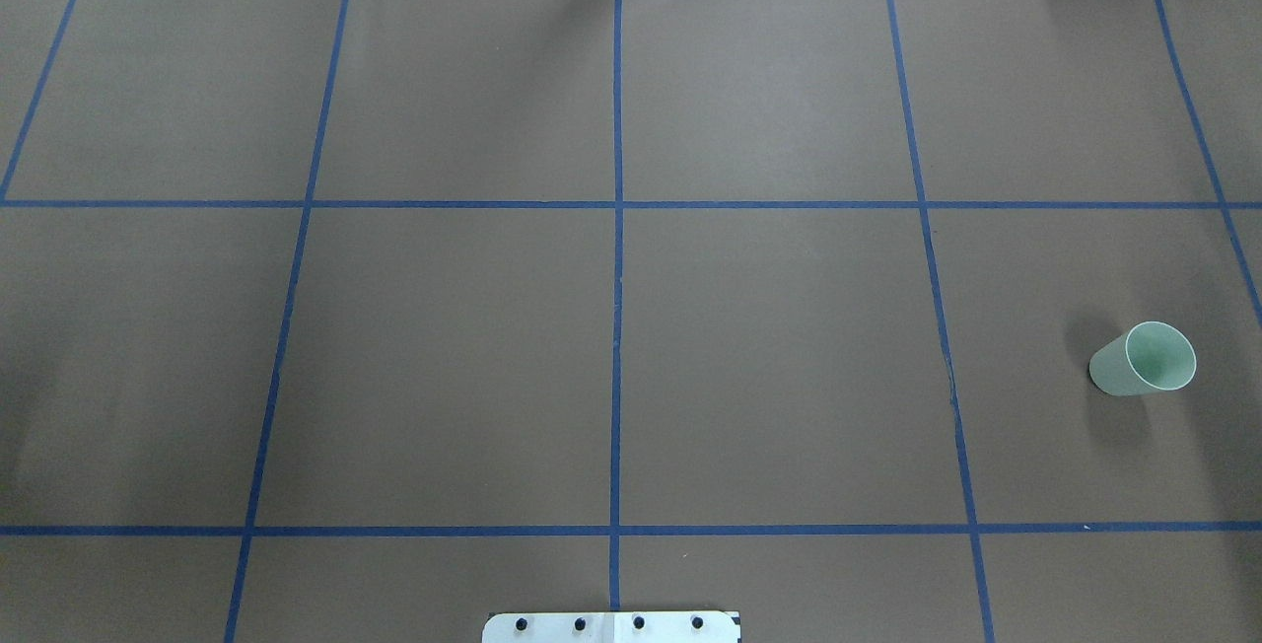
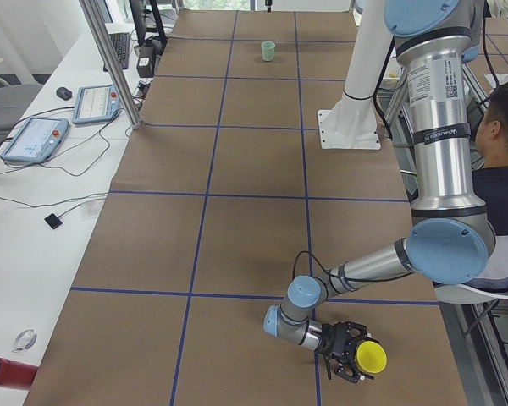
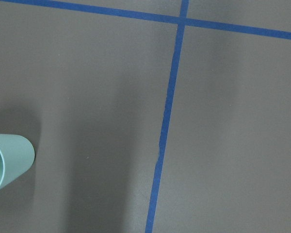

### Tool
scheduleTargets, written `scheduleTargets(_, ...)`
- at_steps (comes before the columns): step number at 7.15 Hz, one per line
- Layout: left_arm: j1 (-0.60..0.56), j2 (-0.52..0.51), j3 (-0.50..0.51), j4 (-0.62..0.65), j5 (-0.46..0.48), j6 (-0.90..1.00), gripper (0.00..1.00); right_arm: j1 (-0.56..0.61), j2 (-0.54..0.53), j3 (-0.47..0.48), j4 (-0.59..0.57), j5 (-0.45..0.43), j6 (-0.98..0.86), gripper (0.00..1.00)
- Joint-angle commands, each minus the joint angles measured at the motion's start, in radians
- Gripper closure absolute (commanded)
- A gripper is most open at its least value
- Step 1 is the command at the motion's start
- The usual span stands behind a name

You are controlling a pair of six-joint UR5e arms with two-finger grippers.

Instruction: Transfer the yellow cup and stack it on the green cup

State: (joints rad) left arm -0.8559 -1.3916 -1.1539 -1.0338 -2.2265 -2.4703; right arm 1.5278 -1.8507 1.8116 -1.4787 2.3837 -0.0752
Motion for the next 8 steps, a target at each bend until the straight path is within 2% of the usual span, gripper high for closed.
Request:
scheduleTargets(1,0.003,0.0,0.002,0.0,-0.008,0.001,0.01,0.0,0.001,0.0,0.0,0.0,0.0,0.0)
scheduleTargets(2,0.005,0.0,0.002,-0.003,-0.008,0.004,0.09,0.0,0.001,0.0,0.0,0.0,0.0,0.0)
scheduleTargets(3,0.008,0.0,0.002,-0.006,-0.008,0.005,0.36,0.0,0.001,0.0,0.0,0.0,0.0,0.0)
scheduleTargets(4,0.009,0.0,0.0,-0.006,-0.005,0.011,0.53,0.0,0.001,0.0,0.0,0.0,0.0,0.0)
scheduleTargets(6,0.011,0.002,-0.001,0.004,0.002,0.066,0.58,0.0,0.001,0.0,0.0,0.0,0.0,0.0)
scheduleTargets(8,0.011,0.029,-0.016,0.014,0.027,0.1,0.59,0.0,0.002,0.0,0.0,0.002,0.0,0.0)
